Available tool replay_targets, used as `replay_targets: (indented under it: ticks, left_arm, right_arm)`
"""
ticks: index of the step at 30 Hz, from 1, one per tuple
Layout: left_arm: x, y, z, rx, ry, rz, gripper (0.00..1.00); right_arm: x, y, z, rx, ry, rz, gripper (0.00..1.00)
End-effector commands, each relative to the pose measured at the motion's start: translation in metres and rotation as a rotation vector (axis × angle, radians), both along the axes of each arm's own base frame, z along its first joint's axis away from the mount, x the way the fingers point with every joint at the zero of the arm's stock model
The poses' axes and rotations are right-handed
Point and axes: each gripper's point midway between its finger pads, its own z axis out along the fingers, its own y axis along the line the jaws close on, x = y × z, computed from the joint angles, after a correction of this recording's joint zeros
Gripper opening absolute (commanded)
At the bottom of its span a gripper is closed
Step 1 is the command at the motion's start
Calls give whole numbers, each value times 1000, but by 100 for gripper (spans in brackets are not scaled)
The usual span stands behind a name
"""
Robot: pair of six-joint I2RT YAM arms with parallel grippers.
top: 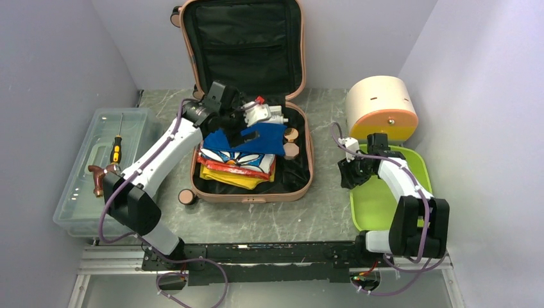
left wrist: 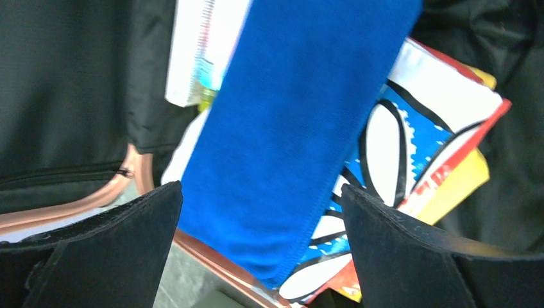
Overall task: Open, take out, and arrange the luggage
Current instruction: Adjust the bin at the corner of the board.
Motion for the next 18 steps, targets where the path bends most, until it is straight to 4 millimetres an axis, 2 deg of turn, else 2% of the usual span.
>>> replay_targets:
  ticks: [1, 3, 5, 11, 18]
  left_arm:
    - [-20, -3, -8, -45, 48, -26, 100]
    - [-23, -1, -6, -49, 49, -24, 100]
    - [-24, 0, -2, -52, 46, -22, 99]
    - [-29, 3, 10, -64, 35, -20, 100]
    - [-36, 6, 26, -84, 9, -26, 99]
  right_arm:
    - [1, -4, -1, -24, 59, 8, 41]
    - [0, -5, 0, -28, 73, -3, 37]
    - [0, -7, 3, -43, 64, -10, 28]
    - [-6, -8, 29, -74, 38, -10, 10]
    - [-32, -14, 60, -125, 62, 29, 0]
